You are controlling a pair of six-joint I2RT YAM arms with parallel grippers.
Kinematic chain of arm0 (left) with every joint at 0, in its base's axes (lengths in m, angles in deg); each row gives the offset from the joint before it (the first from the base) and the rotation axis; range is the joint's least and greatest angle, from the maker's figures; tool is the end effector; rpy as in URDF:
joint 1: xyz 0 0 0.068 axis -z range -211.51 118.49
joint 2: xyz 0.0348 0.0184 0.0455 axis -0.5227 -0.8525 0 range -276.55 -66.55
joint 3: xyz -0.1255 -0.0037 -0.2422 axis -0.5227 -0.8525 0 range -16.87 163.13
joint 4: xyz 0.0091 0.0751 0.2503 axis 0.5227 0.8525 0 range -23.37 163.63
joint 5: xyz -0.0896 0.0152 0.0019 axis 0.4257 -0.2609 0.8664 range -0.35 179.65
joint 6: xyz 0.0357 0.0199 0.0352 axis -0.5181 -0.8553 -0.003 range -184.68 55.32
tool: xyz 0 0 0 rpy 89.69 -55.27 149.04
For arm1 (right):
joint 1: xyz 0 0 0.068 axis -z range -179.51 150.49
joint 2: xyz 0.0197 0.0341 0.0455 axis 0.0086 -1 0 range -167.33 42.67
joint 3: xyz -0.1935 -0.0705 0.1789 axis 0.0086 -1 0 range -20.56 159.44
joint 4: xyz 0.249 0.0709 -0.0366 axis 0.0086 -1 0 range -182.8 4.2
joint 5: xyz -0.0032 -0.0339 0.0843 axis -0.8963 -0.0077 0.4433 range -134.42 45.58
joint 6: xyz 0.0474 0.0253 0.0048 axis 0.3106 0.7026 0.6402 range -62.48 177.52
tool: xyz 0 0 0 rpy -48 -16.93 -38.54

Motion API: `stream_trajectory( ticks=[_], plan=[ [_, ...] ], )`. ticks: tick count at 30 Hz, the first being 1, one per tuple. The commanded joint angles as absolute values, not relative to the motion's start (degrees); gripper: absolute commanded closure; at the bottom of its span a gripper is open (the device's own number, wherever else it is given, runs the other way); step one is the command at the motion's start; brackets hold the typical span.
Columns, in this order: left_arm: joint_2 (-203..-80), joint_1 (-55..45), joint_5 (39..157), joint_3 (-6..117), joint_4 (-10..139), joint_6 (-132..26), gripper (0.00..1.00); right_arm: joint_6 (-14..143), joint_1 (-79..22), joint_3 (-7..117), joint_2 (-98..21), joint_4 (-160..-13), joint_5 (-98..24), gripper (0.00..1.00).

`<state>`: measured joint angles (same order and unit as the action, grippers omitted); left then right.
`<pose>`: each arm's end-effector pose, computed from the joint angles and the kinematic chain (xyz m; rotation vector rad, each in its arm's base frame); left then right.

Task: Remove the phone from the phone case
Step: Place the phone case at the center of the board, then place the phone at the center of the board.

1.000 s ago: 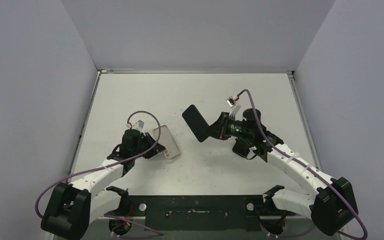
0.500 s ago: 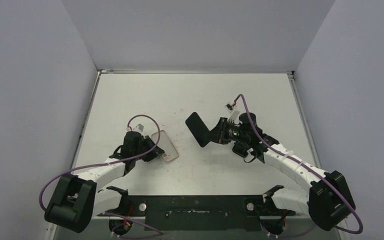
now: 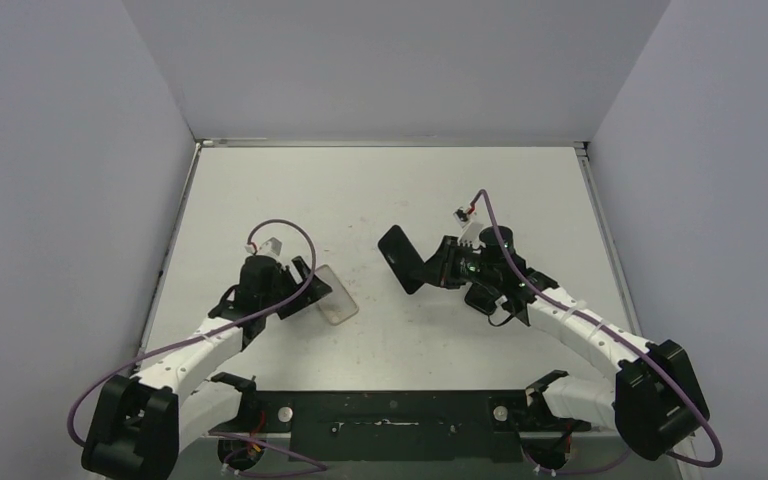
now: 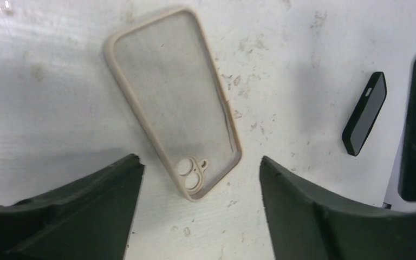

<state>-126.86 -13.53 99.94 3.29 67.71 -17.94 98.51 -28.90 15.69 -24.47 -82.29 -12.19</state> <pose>0.1857 -0.0669 0.1588 -0.5019 2.3529 -0.7658 0.2093 0.1397 0.2345 -0.1631 2.2384 1.2968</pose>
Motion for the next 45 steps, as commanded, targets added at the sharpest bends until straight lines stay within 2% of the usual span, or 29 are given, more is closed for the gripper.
stream_trajectory(
  ticks=[1, 3, 4, 9, 13, 15, 22, 29, 32, 41, 45],
  plan=[
    [-121.7, -14.0, 96.8, 11.6, 75.9, -24.2, 0.17, 96.2, -25.9, 16.6, -24.0, -79.2, -14.1, 1.00],
    [-120.2, -14.1, 96.1, 14.5, 78.9, -26.6, 0.04, 95.9, -24.8, 16.3, -24.6, -79.3, -15.2, 1.00],
    [-119.3, -14.1, 95.4, 16.1, 80.6, -28.0, 0.03, 95.7, -24.2, 16.1, -25.2, -79.3, -15.8, 1.00],
    [-112.9, -14.0, 88.8, 24.4, 87.9, -35.2, 0.03, 95.7, -22.1, 15.1, -28.9, -76.1, -16.4, 1.00],
    [-106.1, -13.1, 82.2, 26.9, 87.6, -40.2, 0.03, 95.6, -20.1, 15.4, -32.3, -72.9, -17.2, 1.00],
    [-102.4, -12.9, 79.8, 25.4, 87.0, -39.8, 0.03, 95.9, -19.0, 15.6, -34.2, -70.7, -16.5, 1.00],
    [-87.1, -12.9, 83.1, 12.7, 76.7, -39.3, 0.03, 96.0, -17.1, 17.6, -43.1, -66.2, -13.8, 1.00],
    [-86.2, -13.0, 84.4, 10.9, 74.6, -41.7, 0.03, 98.5, -15.2, 17.1, -50.3, -60.0, -13.7, 1.00],
    [-87.2, -12.3, 82.7, 11.6, 75.6, -41.4, 0.03, 98.5, -14.8, 17.9, -52.3, -59.5, -14.5, 0.93],
    [-85.3, -11.6, 82.7, 10.9, 75.1, -41.1, 0.03, 95.7, -13.1, 19.5, -55.2, -64.5, -16.1, 0.54],
    [-84.9, -11.6, 82.9, 10.9, 74.9, -41.3, 0.03, 91.6, -11.1, 20.4, -54.2, -69.3, -17.5, 0.43]
  ],
)
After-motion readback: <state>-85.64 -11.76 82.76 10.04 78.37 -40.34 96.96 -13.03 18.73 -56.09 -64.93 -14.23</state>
